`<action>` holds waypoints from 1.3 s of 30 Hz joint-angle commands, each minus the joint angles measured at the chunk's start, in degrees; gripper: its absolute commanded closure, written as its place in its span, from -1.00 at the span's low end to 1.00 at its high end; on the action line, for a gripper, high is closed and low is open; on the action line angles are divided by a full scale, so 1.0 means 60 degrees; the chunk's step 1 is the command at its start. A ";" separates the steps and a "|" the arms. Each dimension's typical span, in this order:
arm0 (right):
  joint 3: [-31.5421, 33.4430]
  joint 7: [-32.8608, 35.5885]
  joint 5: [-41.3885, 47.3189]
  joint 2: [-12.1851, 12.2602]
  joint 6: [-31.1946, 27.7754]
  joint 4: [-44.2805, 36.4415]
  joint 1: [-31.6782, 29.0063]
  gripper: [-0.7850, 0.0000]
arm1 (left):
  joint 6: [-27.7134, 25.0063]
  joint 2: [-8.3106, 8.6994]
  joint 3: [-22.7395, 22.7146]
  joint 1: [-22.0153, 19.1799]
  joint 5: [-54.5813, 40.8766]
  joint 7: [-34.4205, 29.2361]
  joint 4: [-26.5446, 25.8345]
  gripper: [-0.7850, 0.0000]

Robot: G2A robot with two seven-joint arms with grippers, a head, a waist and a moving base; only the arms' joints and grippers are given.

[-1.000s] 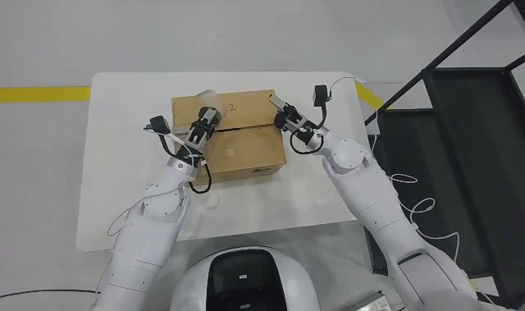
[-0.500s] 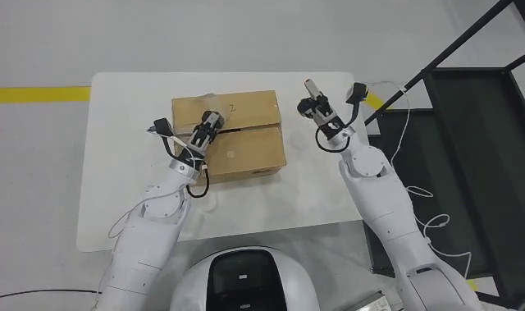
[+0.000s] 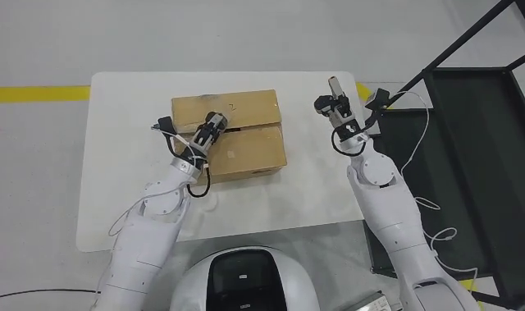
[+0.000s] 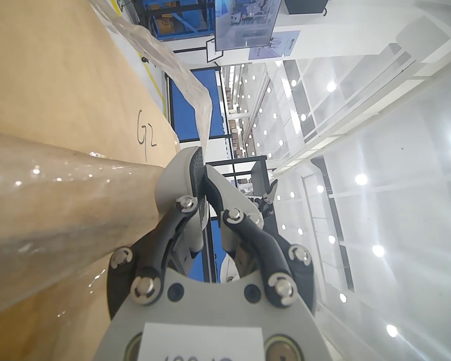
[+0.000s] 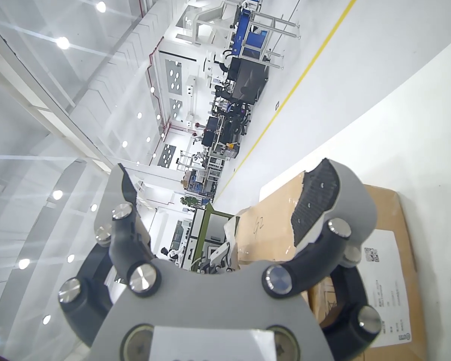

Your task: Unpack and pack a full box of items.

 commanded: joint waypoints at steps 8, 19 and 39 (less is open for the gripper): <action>-0.0023 0.0094 -0.0130 -0.0031 -0.0019 0.0082 0.0082 -1.00 | 0.0448 0.0147 -0.0544 0.0465 -0.0414 -0.0757 -0.1101 -1.00; -0.0095 0.0145 -0.0236 -0.0081 0.0026 0.0171 0.0200 -1.00 | 0.0770 0.0261 -0.0973 0.0677 -0.0565 -0.1084 -0.1850 -1.00; -0.0198 -0.0041 -0.0498 -0.0172 0.0128 0.0286 0.0226 -1.00 | 0.1978 0.0516 -0.2299 0.1118 -0.0801 -0.0883 -0.2562 -1.00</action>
